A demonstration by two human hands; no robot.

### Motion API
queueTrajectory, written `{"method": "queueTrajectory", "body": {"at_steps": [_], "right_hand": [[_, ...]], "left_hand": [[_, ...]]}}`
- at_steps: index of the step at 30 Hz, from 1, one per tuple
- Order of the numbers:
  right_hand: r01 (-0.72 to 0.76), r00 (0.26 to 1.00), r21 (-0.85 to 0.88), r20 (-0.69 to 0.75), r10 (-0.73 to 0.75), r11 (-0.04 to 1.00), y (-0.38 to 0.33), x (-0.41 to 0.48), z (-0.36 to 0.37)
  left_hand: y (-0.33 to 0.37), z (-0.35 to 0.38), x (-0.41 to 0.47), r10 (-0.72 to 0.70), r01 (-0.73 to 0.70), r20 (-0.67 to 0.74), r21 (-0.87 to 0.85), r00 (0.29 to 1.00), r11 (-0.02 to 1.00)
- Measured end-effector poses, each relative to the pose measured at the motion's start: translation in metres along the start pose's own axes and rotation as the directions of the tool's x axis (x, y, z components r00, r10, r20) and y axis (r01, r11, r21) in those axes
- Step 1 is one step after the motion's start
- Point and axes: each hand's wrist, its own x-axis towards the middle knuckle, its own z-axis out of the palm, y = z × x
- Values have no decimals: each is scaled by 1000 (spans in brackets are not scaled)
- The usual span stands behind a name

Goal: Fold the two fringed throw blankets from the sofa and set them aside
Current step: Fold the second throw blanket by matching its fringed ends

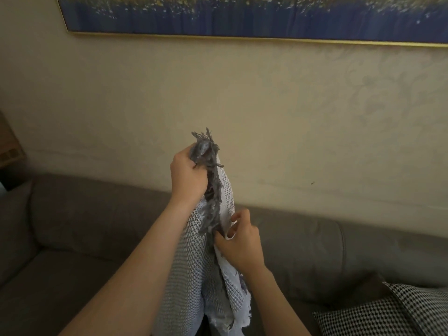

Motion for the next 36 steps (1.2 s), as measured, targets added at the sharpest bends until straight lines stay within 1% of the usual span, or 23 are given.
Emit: {"method": "queueTrajectory", "body": {"at_steps": [2,5,8,10,12,14,16,17,18,20,22,25,27,29,30,33,34,36], "right_hand": [[-34,999,-68,4,34,997,7,4,5],[-53,998,-108,30,56,993,16,9,9],[-84,994,-218,54,98,972,25,15,6],[-68,997,-229,27,76,971,34,19,5],[-35,999,-207,-32,29,978,41,22,5],[-37,987,-196,-160,5,980,45,25,2],[-54,957,-166,-290,3,985,46,27,-4],[-56,949,-127,-314,13,990,47,27,-8],[-38,953,-80,-303,12,996,48,27,-10],[32,976,-23,-216,-36,999,53,21,-14],[129,982,-47,-130,-134,991,60,14,-13],[269,953,-212,-85,-292,939,67,5,-8],[356,915,-359,-52,-399,863,66,2,-8],[413,891,-434,10,-454,801,66,0,-7],[423,888,-433,24,-459,796,68,0,-5],[399,909,-354,34,-414,846,72,3,-1],[377,923,-318,45,-383,870,73,4,1],[304,951,-207,119,-284,930,71,7,2]], "left_hand": [[-1,-2,2,-16,16,6,-7,1000,1000],[-6,-3,4,-49,49,-3,-20,999,999],[-13,-2,6,-82,80,-23,-49,996,996],[-15,-1,6,-91,89,-29,-64,995,994],[-14,-1,6,-121,118,-57,-65,991,991],[-12,-1,6,-139,134,-124,-53,982,990],[-11,-2,6,-156,149,-185,-51,970,988],[-10,-2,5,-164,157,-207,-50,965,986],[-9,-1,5,-166,160,-220,-48,961,986],[-7,2,3,-170,163,-225,-51,959,985],[-4,5,3,-167,158,-219,-58,961,986],[-2,9,2,-159,149,-209,-66,965,987],[-2,10,2,-164,153,-206,-69,965,986],[-5,10,3,-177,165,-213,-71,961,984],[-7,9,3,-181,171,-217,-66,959,983],[-11,9,5,-190,186,-234,-42,953,982],[-11,9,4,-196,192,-240,-39,951,981],[-13,9,5,-200,199,-242,-30,949,980]]}}
